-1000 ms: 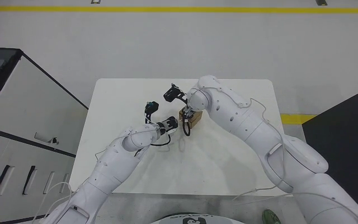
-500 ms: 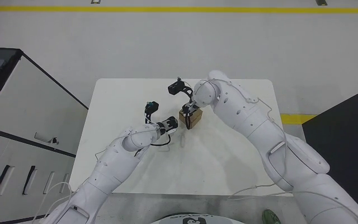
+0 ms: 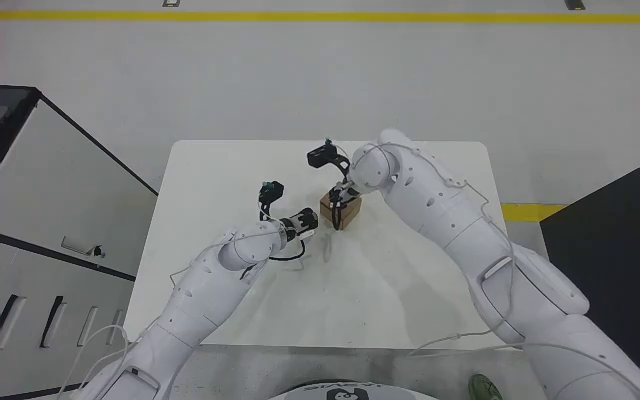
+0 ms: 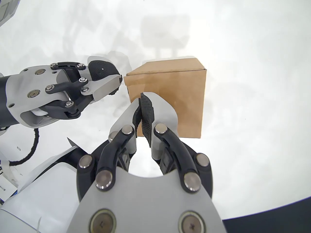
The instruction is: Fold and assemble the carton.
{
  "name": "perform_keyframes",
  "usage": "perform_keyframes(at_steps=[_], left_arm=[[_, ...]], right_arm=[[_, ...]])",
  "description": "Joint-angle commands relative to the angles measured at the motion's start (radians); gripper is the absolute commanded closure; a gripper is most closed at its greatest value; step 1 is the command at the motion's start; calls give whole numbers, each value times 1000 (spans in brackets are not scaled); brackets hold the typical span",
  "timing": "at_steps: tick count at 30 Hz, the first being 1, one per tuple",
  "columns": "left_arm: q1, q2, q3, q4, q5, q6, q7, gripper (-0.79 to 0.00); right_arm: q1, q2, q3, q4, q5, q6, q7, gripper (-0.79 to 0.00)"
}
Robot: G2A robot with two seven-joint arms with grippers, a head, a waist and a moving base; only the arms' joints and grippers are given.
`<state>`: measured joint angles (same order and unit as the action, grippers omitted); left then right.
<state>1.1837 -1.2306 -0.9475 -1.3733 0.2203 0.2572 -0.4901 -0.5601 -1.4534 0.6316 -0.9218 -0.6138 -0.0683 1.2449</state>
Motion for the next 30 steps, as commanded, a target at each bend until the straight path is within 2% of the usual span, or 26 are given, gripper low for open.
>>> perform_keyframes(at_steps=[1,30], left_arm=[[0,0,0,0,0,0,0,0],[0,0,0,0,0,0,0,0]], right_arm=[[-2,-2,-2,8,1,-3,-1,0],[-3,-17,7,20,1,-20,3,0]])
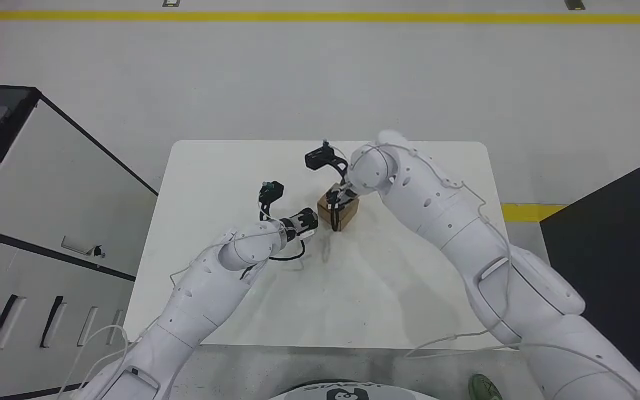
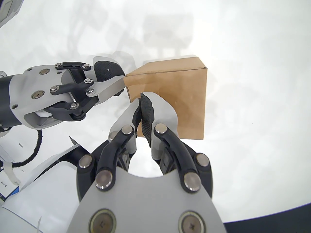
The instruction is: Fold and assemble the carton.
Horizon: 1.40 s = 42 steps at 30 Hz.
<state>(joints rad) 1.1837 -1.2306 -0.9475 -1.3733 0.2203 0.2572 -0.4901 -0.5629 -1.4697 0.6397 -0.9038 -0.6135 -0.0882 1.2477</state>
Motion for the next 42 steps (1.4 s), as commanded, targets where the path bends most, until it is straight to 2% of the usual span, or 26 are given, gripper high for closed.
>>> perform_keyframes(at_steps=[1,42], left_arm=[[0,0,0,0,0,0,0,0],[0,0,0,0,0,0,0,0]], right_arm=[[-1,-2,-2,5,0,-2,0,0],[-15,-12,14,6,1,-20,8,0]])
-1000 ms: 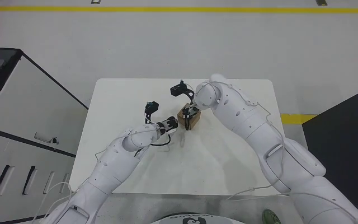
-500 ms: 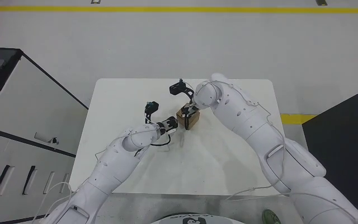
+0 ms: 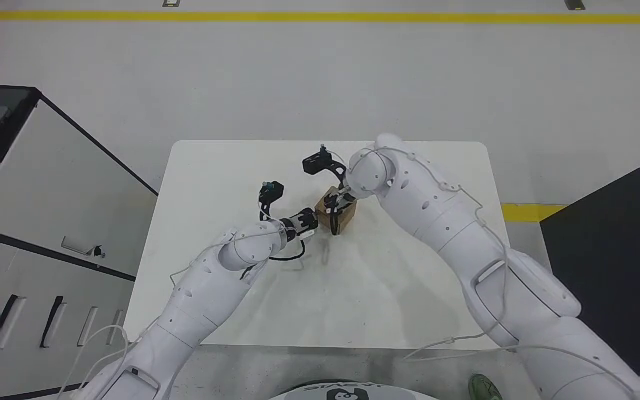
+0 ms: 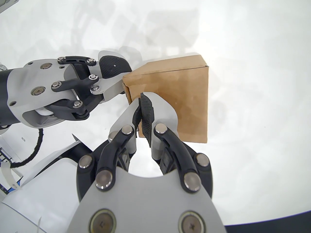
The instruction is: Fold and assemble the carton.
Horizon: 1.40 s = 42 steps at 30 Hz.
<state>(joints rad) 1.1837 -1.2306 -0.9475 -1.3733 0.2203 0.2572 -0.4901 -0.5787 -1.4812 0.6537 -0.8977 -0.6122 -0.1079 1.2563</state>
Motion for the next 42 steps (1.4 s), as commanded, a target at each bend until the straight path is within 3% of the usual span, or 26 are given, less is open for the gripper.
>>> perform_keyframes(at_steps=[1,2,3,4,6,8,18,35,42], left_arm=[[0,0,0,0,0,0,0,0],[0,0,0,0,0,0,0,-25],[0,0,0,0,0,0,0,-120],[0,0,0,0,0,0,0,-277],[0,0,0,0,0,0,0,-446],[0,0,0,0,0,0,0,-699],[0,0,0,0,0,0,0,-785],[0,0,0,0,0,0,0,-785],[0,0,0,0,0,0,0,-785]], right_arm=[[1,-1,0,1,-1,0,-3,0],[1,-1,0,2,-3,1,-3,0],[1,-2,0,2,-3,2,-3,0],[1,-2,1,3,-3,3,-4,0],[1,-2,1,2,-4,2,-5,0],[1,-3,2,3,-4,3,-3,0],[-1,-4,6,2,-10,6,-3,0],[1,-4,22,7,-12,19,-6,0],[0,16,76,-22,-4,29,-3,0]])
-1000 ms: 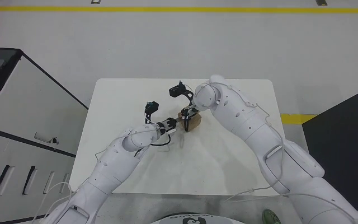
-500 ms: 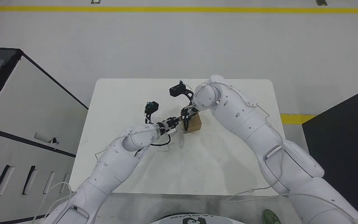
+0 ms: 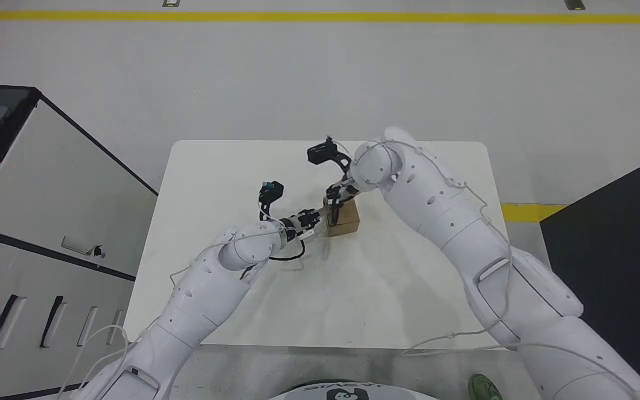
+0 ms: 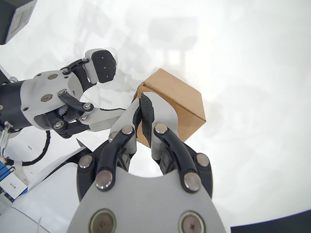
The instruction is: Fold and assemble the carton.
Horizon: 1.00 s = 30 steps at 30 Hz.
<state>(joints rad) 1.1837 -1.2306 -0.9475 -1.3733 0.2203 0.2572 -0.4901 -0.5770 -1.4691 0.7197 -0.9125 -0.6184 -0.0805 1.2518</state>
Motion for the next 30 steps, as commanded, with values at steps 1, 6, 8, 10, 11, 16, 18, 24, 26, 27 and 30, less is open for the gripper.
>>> perform_keyframes(at_steps=[1,6,8,10,11,16,18,24,26,27,30], left_arm=[[0,0,0,0,0,0,0,-785],[0,0,0,0,0,0,0,-785],[0,0,0,0,0,0,0,-785],[0,0,0,0,0,0,0,-785],[0,0,0,0,0,0,0,-785],[0,0,0,0,0,0,0,-785],[0,0,0,0,0,0,0,-785],[0,0,0,0,0,0,0,-785],[7,1,-2,-6,21,-22,31,-785],[14,1,-5,-10,20,-39,37,-785],[31,8,-28,-31,20,-134,39,-785]], right_arm=[[-5,9,23,-19,9,1,5,0],[-34,48,132,-91,67,-3,37,0],[-60,68,195,-125,105,-3,51,0],[-94,90,268,-164,157,-8,67,0],[-115,101,307,-184,189,-12,76,0],[-219,146,489,-280,362,-14,117,-785],[-219,146,489,-280,362,-14,117,-785],[-219,146,489,-280,362,-14,117,-785],[-223,146,490,-279,362,-12,109,-785],[-235,147,501,-271,385,-4,89,-785],[-252,154,550,-227,510,12,113,-785]])
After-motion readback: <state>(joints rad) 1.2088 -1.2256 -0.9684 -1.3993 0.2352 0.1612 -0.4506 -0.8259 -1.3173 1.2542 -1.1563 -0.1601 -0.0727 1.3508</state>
